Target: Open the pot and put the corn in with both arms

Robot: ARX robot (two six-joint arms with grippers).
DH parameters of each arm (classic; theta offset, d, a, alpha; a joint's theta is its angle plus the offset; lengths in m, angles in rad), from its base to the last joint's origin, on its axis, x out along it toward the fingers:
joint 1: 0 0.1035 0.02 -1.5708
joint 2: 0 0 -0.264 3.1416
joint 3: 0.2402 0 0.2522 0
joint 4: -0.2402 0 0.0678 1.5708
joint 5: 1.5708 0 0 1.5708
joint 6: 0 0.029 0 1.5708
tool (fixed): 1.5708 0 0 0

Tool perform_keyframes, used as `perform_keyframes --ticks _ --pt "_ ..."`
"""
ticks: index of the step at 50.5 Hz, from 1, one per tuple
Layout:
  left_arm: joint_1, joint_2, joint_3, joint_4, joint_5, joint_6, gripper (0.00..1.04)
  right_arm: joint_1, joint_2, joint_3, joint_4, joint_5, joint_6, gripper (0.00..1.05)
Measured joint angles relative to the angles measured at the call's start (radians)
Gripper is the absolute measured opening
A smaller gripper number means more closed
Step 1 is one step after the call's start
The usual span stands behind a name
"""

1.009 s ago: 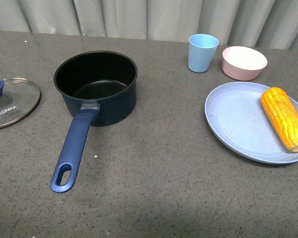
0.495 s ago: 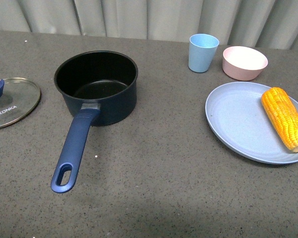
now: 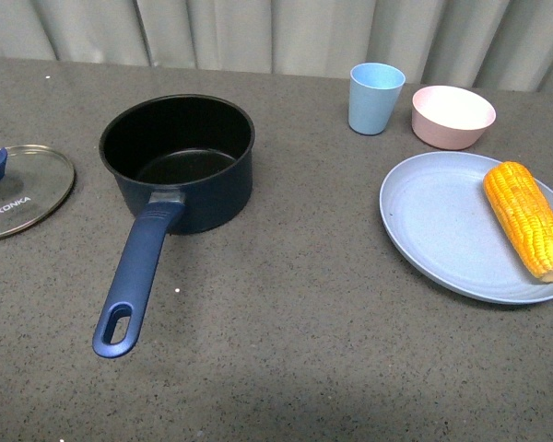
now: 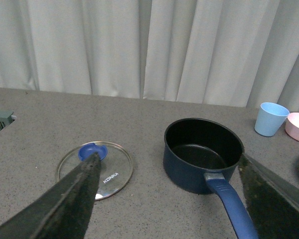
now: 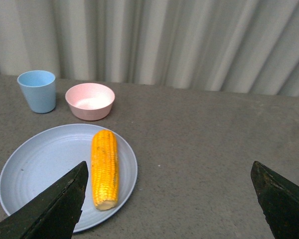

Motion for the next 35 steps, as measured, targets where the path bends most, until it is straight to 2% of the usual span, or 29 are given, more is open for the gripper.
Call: perform_keyframes --ticks 5,9,14,19,35 --pt "0.000 0.000 0.000 0.000 0.000 0.001 1.00 -0.029 0.277 0.080 0.132 -0.076 0.014 0.95" --pt "0.000 0.000 0.000 0.000 0.000 0.002 0.98 -0.057 0.570 0.195 0.146 -0.156 0.055 0.95" --pt "0.000 0.000 0.000 0.000 0.000 0.002 0.98 -0.070 0.848 0.345 0.090 -0.204 0.103 0.95" --pt "0.000 0.000 0.000 0.000 0.000 0.002 0.98 -0.073 1.029 0.501 -0.015 -0.209 0.126 0.95" --pt "0.000 0.000 0.000 0.000 0.000 0.002 0.98 -0.058 1.316 0.807 -0.207 -0.229 0.196 0.95"
